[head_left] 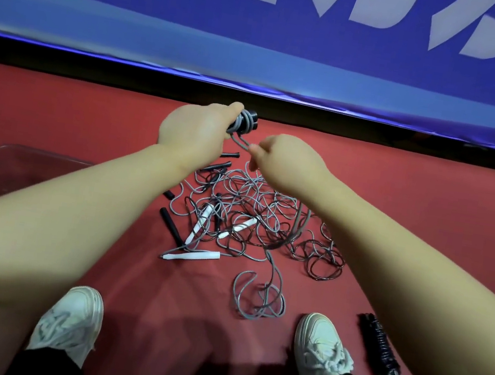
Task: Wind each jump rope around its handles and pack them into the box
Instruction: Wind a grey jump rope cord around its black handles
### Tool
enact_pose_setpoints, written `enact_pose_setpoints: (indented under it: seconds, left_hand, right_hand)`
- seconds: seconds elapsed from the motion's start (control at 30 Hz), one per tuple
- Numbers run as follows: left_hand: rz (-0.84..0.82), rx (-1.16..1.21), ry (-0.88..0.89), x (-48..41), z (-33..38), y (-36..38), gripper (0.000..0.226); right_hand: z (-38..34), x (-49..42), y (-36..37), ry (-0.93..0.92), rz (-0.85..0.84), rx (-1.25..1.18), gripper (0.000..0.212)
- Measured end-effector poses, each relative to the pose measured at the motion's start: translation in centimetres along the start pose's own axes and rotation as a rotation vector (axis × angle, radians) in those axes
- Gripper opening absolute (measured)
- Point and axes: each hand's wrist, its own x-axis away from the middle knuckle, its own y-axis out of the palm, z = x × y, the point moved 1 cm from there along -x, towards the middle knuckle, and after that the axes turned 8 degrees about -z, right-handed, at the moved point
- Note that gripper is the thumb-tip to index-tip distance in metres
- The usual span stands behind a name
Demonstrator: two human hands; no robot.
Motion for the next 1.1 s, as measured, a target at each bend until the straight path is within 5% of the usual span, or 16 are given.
enact_pose_setpoints:
  seconds: [0.17,0.3,0.43,0.57,0.63,0.9,1.0,1.1]
  left_hand:
    - [-0.026,0.062,0.164,0.4,0.6,-0.1,0.056]
    - [-0.107,-0.037,0.304,1.0,1.4,-0.8,0.053]
    - [-0.203,-0.142,0.393,1.7,2.1,-0.9,0.054]
    - [-0.274,-0.103,0.428,2.2,2.3,-1.2,0.053]
    - [-0.328,-0.078,0.455,2.5,2.7,-1.2,0.041]
    - [-0.425,0.151,0.527,2.9,2.6,-1.6,0.025]
    - [-0.428,0.267,0.582,3.2,2.9,-2.1,0.018]
    - [-0.414,0.342,0.574,3.2,3.0,-2.7,0.034]
  right_hand:
    - [1.3,0.1,-2.7,0.105,-0.157,-0.835,0.036]
    - [3.2,0.1,-3.6,0.187,-0.393,-1.071,0.037]
    - [3.9,0.5,-3.6,0.201,-0.504,-0.927,0.028]
    - [3.9,1.4,-4.6,-0.010,-0.224,-0.118,0.020]
    - [3.4,1.7,-4.8,-0.230,-0.100,0.081,0.017]
    - [4.4,1.3,-4.0,-0.683,0.368,0.403,0.033]
    - [5.1,0.5,-3.0,-0.715,0.491,0.489,0.034]
    - [6.3,-0.3,-2.3,-0.563,0.367,0.262,0.049]
